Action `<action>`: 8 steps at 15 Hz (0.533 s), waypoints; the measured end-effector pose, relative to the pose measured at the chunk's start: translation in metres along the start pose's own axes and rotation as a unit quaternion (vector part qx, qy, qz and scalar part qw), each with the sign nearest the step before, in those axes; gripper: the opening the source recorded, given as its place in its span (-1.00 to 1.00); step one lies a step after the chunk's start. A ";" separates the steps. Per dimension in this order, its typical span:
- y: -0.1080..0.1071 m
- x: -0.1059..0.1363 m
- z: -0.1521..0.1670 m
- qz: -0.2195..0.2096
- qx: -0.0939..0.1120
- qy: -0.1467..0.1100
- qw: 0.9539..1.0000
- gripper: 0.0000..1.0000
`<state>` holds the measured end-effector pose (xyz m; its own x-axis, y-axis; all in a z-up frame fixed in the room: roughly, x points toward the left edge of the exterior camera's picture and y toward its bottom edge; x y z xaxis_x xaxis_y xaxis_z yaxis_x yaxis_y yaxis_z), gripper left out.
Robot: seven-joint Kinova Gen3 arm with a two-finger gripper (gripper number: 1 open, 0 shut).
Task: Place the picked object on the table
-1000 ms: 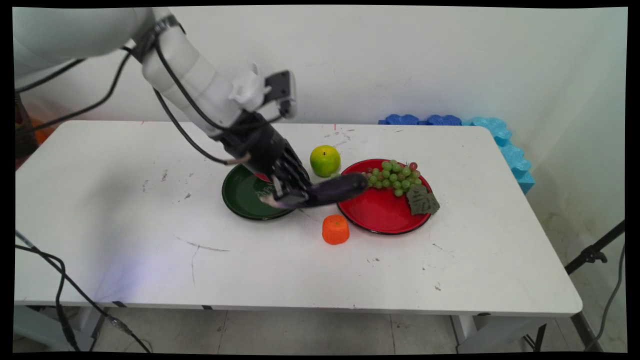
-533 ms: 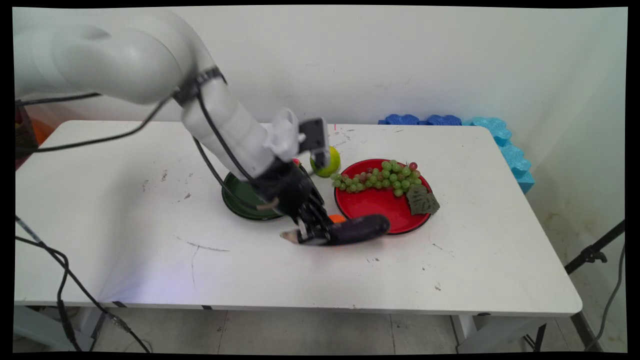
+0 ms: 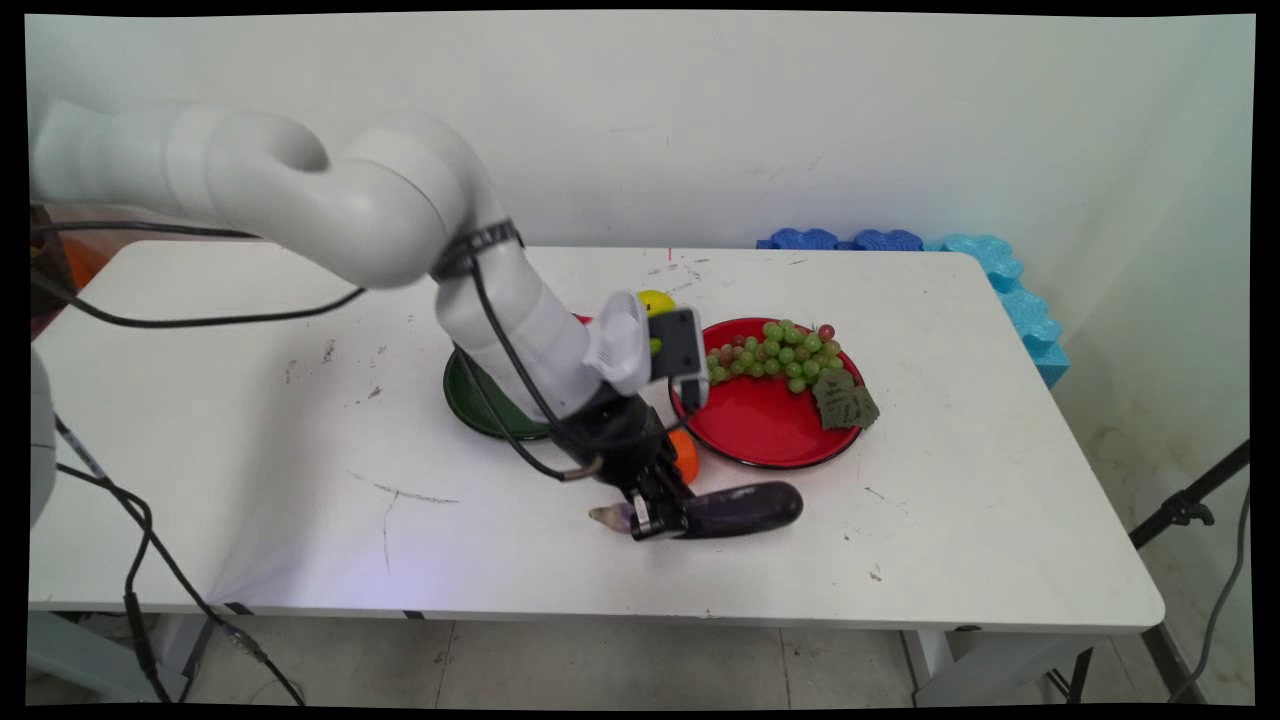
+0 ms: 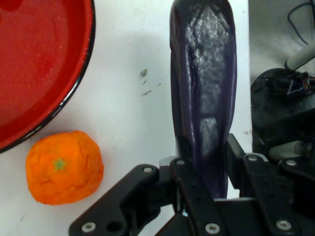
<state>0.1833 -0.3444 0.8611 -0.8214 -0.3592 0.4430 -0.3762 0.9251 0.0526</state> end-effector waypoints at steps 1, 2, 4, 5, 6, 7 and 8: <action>0.001 0.000 0.008 0.002 0.001 -0.004 1.000 -1.00; 0.001 0.000 0.014 0.003 0.002 -0.008 1.000 -1.00; 0.001 0.000 0.023 0.005 0.003 -0.014 1.000 -1.00; 0.001 0.000 0.028 0.005 0.004 -0.017 1.000 -1.00; 0.000 0.000 0.031 0.005 0.005 -0.018 1.000 -1.00; 0.000 0.000 0.035 0.006 0.005 -0.020 1.000 -1.00; 0.000 0.001 0.037 0.006 0.006 -0.021 1.000 -1.00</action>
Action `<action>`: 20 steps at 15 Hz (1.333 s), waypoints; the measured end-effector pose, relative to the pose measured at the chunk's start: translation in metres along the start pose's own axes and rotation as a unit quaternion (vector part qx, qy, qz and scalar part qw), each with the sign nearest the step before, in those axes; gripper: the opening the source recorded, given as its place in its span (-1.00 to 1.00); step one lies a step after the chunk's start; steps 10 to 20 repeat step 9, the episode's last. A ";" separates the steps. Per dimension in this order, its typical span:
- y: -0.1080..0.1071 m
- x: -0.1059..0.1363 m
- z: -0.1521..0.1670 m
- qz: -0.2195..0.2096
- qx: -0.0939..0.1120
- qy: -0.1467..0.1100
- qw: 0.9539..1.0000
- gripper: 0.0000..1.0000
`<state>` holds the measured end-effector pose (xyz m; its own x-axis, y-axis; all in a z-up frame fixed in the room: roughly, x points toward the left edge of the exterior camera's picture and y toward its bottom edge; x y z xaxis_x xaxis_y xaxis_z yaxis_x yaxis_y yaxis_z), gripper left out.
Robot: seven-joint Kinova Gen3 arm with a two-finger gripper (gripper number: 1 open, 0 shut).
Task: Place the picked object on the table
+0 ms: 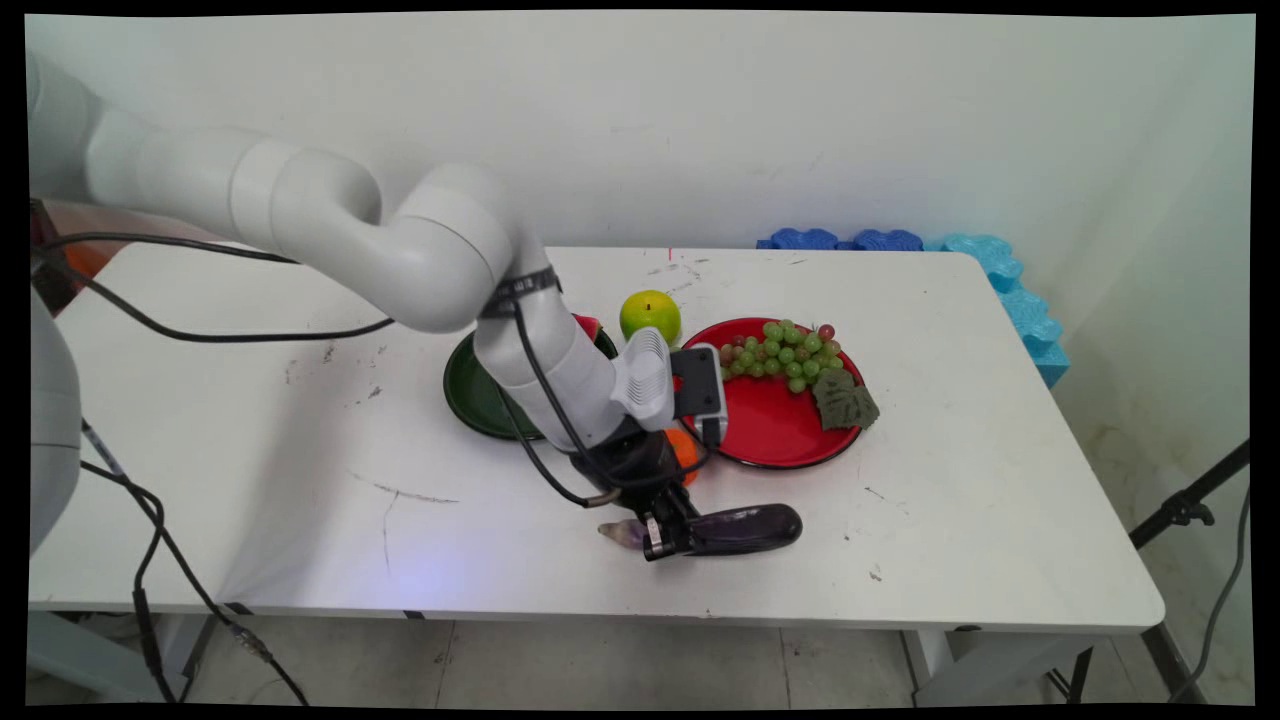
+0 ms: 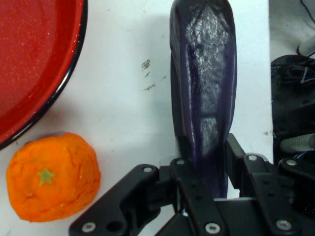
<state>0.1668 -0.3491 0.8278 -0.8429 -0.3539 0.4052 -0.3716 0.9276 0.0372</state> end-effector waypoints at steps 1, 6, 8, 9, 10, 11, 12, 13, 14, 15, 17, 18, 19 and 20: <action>0.000 0.000 0.003 0.000 0.001 -0.001 1.000 -1.00; -0.001 0.006 0.011 0.001 0.005 0.003 1.000 1.00; -0.003 0.011 0.007 0.000 0.007 0.013 1.000 1.00; -0.003 0.015 0.003 -0.001 0.008 0.019 1.000 1.00; -0.003 0.015 0.003 -0.001 0.008 0.019 1.000 1.00; -0.003 0.015 0.003 -0.001 0.008 0.019 1.000 1.00; -0.003 0.015 0.003 -0.001 0.008 0.019 1.000 1.00; -0.003 0.015 0.003 -0.001 0.008 0.019 1.000 1.00; -0.003 0.015 0.003 -0.001 0.008 0.019 1.000 1.00; -0.003 0.015 0.003 -0.001 0.008 0.019 1.000 1.00; -0.003 0.015 0.003 -0.001 0.008 0.019 1.000 1.00; -0.003 0.015 0.003 -0.001 0.008 0.019 1.000 1.00; -0.003 0.015 0.003 -0.001 0.008 0.019 1.000 1.00; -0.003 0.015 0.003 -0.001 0.008 0.019 1.000 1.00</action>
